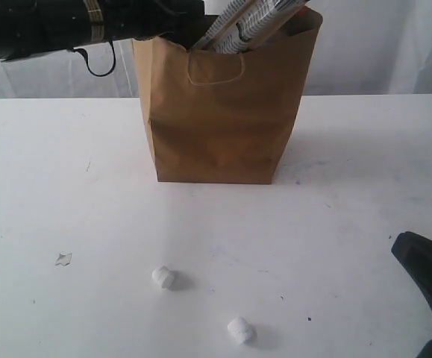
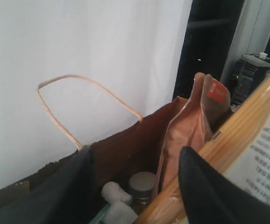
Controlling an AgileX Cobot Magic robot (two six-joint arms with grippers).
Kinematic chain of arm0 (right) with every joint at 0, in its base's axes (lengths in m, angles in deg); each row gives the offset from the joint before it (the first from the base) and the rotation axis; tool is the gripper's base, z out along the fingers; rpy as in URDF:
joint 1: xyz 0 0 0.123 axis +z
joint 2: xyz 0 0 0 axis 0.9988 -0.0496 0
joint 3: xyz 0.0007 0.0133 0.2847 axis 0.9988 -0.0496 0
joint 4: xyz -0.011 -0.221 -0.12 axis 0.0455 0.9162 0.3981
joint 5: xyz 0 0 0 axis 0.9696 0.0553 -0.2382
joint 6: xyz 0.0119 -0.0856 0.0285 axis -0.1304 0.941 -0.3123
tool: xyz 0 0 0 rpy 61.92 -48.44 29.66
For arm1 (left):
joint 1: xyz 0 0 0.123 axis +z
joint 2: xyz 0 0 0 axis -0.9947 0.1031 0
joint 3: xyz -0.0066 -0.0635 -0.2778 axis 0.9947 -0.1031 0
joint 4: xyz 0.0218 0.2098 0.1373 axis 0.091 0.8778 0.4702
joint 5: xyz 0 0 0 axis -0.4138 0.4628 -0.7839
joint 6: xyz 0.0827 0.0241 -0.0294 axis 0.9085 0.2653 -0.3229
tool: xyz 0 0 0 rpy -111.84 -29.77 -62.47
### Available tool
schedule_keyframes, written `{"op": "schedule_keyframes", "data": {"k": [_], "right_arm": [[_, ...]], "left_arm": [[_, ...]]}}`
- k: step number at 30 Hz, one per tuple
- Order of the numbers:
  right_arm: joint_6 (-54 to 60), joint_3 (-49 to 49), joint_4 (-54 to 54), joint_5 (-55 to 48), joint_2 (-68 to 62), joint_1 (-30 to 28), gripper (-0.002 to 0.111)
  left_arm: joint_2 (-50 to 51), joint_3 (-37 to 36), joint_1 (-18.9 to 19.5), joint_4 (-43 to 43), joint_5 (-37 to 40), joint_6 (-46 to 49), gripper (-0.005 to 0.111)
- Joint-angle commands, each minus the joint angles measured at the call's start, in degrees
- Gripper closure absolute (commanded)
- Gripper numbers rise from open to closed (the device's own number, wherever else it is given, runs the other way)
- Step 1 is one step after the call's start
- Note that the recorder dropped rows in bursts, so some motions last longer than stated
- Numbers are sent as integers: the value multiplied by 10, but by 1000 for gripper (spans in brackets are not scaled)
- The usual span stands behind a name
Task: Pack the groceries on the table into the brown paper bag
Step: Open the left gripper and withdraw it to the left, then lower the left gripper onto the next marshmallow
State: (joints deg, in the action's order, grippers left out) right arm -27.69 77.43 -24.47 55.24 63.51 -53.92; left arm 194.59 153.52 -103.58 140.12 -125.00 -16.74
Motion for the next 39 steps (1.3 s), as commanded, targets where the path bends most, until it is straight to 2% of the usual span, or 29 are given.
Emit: {"op": "schedule_keyframes", "data": {"k": [1, 4, 7, 8, 10, 16, 22, 26, 39], "right_arm": [[-1, -3, 0, 2, 4, -3, 108], [-1, -3, 0, 2, 4, -3, 108], [-1, -3, 0, 2, 4, -3, 108], [-1, -3, 0, 2, 4, -3, 108], [-1, -3, 0, 2, 4, -3, 108], [-1, -3, 0, 2, 4, -3, 108], [-1, -3, 0, 2, 4, -3, 108], [-1, -3, 0, 2, 4, -3, 108], [-1, -3, 0, 2, 4, -3, 108]], "left_arm": [[-15, 3, -3, 16, -1, -29, 49], [-35, 3, -3, 70, -14, -41, 49], [-61, 0, 2, 215, 39, -119, 49], [-68, -6, 8, 225, 49, -158, 49], [-82, -22, 25, 225, 32, -176, 49], [-137, -46, 64, 225, 4, -180, 49], [-205, -81, 99, 225, -69, -200, 49], [-245, -139, 108, 225, -83, -202, 49], [-338, -427, 108, 225, -82, -178, 49]]}}
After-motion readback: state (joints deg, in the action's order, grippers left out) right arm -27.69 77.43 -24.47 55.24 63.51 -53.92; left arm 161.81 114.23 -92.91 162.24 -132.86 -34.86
